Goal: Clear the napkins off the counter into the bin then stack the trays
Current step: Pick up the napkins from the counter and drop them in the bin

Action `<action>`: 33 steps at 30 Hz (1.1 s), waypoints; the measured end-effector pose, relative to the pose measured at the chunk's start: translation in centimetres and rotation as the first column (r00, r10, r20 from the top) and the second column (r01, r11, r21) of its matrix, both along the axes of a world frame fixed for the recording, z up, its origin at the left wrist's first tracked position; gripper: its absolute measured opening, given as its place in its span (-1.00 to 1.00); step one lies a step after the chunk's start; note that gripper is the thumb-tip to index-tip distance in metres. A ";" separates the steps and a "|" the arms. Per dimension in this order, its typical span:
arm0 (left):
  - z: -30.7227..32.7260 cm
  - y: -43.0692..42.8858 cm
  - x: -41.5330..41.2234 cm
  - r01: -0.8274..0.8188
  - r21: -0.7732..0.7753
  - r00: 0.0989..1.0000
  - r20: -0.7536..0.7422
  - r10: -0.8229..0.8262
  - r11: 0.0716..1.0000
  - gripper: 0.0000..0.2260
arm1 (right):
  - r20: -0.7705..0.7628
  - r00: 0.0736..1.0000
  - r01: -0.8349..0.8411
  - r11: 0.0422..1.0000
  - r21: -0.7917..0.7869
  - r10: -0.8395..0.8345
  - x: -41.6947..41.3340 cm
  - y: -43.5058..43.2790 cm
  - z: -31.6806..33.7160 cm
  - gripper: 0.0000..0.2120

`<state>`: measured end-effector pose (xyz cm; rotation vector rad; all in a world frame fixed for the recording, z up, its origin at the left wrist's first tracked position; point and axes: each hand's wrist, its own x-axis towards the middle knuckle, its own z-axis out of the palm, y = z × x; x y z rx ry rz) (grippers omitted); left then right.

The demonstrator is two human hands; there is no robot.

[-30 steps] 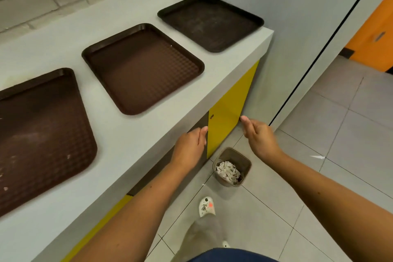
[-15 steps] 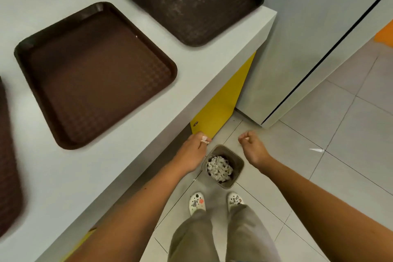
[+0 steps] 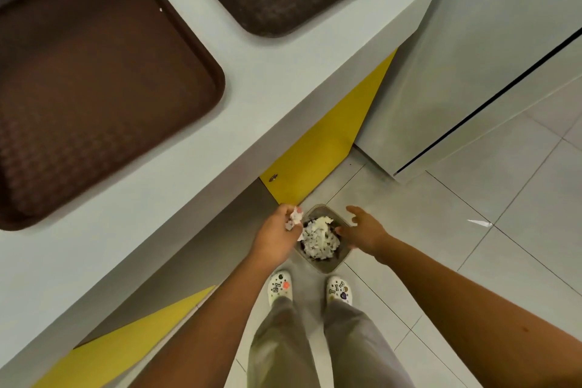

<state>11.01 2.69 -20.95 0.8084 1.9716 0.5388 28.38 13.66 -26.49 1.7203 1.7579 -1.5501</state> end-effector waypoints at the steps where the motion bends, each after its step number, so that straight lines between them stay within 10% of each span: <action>1: -0.5 0.2 0.2 -0.022 -0.017 1.000 0.005 0.022 1.000 -0.76 | -0.017 1.000 0.025 1.000 0.003 -0.025 0.2 0.2 -0.1 -0.42; 16: -1.1 2.2 3.7 -0.012 -0.038 0.999 -0.051 0.011 0.999 -0.78 | -0.342 0.910 0.232 0.972 -0.044 -0.233 2.6 2.5 6.8 -0.76; 23: 9.0 -0.8 2.7 -0.042 0.139 0.971 -0.227 0.073 0.989 -0.87 | -0.444 0.882 -0.074 0.977 0.197 0.157 -1.5 0.0 15.8 -0.80; 33: 19.9 -14.5 -4.0 -0.328 0.394 0.805 -0.358 0.472 0.858 -0.90 | -0.507 0.594 -0.392 0.775 0.496 0.624 -11.7 -9.1 25.9 -0.72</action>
